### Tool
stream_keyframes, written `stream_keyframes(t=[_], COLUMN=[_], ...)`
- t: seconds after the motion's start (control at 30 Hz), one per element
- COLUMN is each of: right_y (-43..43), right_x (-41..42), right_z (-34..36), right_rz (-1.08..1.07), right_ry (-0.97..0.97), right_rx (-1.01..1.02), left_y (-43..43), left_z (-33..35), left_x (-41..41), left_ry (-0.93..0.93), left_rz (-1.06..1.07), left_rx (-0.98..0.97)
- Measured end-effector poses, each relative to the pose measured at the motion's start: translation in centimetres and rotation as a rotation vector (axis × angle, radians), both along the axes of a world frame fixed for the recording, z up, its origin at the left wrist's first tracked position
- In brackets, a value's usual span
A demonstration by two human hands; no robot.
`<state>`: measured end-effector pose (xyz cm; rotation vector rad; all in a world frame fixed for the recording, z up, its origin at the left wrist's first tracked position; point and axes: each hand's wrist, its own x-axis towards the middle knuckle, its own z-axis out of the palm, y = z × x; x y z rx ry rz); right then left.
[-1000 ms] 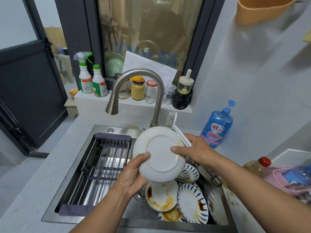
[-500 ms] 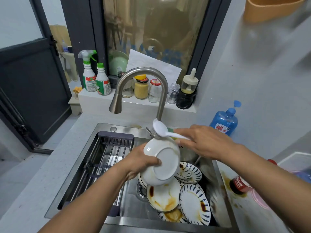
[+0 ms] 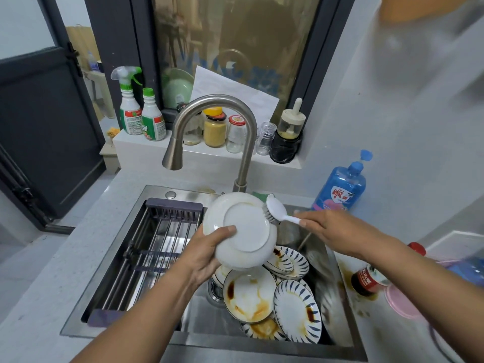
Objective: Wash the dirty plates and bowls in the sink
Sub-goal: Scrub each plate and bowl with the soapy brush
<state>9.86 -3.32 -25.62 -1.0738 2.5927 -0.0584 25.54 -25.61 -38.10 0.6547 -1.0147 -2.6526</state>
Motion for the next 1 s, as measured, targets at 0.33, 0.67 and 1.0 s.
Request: stream_keyframes(t=[0.33,0.67,1.0], right_y=[-0.5,-1.2,-3.3], right_x=[4.3,2.8,3.3], right_z=[-1.1,-1.8,-3.3], right_rz=[0.234,0.119,0.083], right_ry=[0.322,0.114,0.087], right_rx=[0.184,0.165,0.092], left_y=[2.1,3.0,4.2], left_z=[-1.0,-0.8,-1.2], left_x=[-1.3,-0.6,-0.3], left_ry=[-0.046,-0.043,-0.103], left_rz=[0.123,0.098,0.058], left_rx=[0.191,0.151,0.148])
